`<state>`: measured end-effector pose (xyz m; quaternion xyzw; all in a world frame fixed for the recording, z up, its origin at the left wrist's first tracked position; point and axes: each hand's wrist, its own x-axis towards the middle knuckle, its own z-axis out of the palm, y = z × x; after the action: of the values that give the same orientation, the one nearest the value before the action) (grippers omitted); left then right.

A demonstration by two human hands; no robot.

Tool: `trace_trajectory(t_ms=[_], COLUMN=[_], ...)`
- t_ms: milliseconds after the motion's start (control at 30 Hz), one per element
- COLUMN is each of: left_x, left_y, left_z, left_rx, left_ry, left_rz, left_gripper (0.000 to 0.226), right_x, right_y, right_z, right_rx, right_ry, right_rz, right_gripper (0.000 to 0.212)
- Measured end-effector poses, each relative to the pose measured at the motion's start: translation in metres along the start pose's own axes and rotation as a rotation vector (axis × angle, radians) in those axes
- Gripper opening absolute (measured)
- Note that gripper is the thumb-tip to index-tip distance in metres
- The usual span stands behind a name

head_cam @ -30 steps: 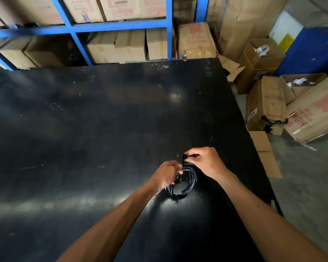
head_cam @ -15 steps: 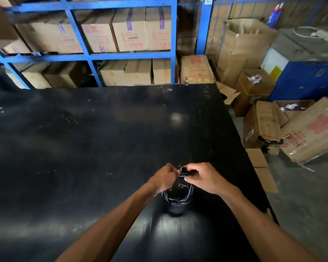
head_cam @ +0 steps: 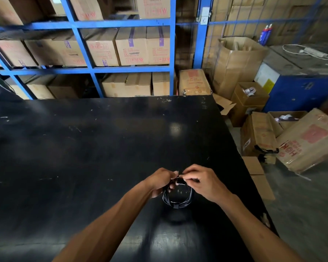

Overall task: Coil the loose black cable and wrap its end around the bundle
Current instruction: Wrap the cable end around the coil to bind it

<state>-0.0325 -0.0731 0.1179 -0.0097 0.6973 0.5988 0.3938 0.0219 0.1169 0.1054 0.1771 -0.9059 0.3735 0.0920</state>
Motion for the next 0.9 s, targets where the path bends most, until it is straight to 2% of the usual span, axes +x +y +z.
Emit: trace_trajectory(t_ms=[167,267,367,433,567,667,767,833,900], left_x=[-0.006,-0.007,-0.008,-0.008,-0.015,-0.019,-0.020,-0.017,-0.013], left_y=[0.010,0.015,0.020,0.021,0.018,0.008,-0.003,-0.009,-0.015], left_z=[-0.004,-0.003,-0.001,-0.001,-0.002,-0.001,0.004,0.006,0.002], left_rx=[0.110,0.049,0.004,0.049,0.088,0.105,0.021,-0.030,-0.017], left_ry=[0.026,0.040,0.044,0.068,0.041,-0.043,-0.064,-0.014,0.107], left_rz=[0.015,-0.039,-0.076,-0.036,0.113,0.026,-0.097,-0.063,-0.001], left_gripper=[0.030,0.029,0.026,0.027,0.039,0.050,0.034,0.014,0.011], right_x=[-0.006,-0.009,-0.004,0.000,-0.001,-0.003,-0.004,-0.006,-0.010], right_y=[-0.004,-0.009,-0.016,-0.022,-0.032,-0.030,-0.028,-0.024,-0.015], right_z=[-0.006,-0.005,-0.005,-0.002,0.003,0.002,0.007,0.011,0.014], right_rx=[-0.065,-0.262,-0.425,-0.478,-0.435,-0.488,-0.514,-0.414,-0.257], right_ry=[-0.046,-0.078,0.065,0.176,0.383,0.486,0.483,0.430,0.376], right_rz=[-0.048,-0.090,-0.229,-0.260,0.011,0.153,0.280,0.464,0.681], right_gripper=[0.031,0.041,0.029,0.017,0.008,0.011,0.008,0.004,0.005])
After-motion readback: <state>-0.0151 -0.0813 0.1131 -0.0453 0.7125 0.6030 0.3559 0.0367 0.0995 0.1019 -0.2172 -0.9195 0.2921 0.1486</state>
